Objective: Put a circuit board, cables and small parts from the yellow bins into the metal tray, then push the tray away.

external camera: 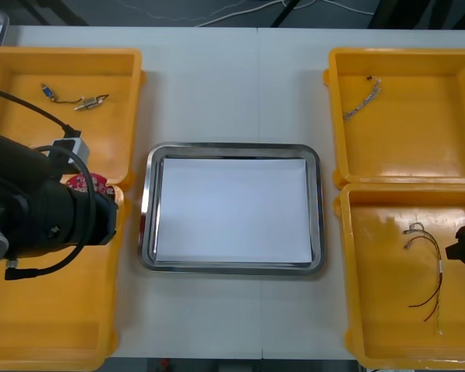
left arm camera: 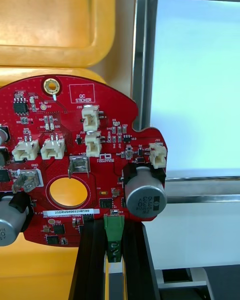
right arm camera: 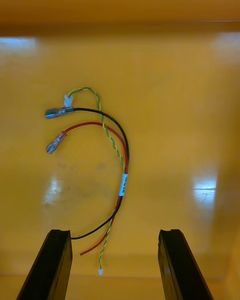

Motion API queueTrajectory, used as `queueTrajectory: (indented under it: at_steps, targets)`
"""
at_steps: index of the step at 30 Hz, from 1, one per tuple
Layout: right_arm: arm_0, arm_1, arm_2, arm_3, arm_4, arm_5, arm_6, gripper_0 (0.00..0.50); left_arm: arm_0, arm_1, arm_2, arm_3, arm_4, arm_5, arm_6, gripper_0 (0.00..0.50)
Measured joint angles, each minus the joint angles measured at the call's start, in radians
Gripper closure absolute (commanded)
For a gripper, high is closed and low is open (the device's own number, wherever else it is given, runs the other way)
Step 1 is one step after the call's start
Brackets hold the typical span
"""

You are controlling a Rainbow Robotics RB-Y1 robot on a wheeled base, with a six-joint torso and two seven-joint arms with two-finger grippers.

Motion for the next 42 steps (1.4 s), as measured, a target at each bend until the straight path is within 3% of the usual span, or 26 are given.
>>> queueTrajectory:
  at_steps: [16, 25, 42]
  targets:
    - [-0.009, 0.000, 0.106, 0.104, 0.054, -0.098, 0.018, 0.000, -0.132, -0.009, -0.241, 0.152, -0.098, -0.071, 0.002, 0.500]
    - [-0.005, 0.004, 0.149, 0.132, 0.083, -0.173, 0.018, 0.000, -0.203, -0.077, -0.318, 0.234, -0.120, -0.071, 0.003, 0.500]
    - [0.059, 0.005, 0.179, 0.133, 0.106, -0.277, 0.018, 0.000, -0.230, -0.178, -0.402, 0.382, -0.184, -0.073, 0.003, 0.500]
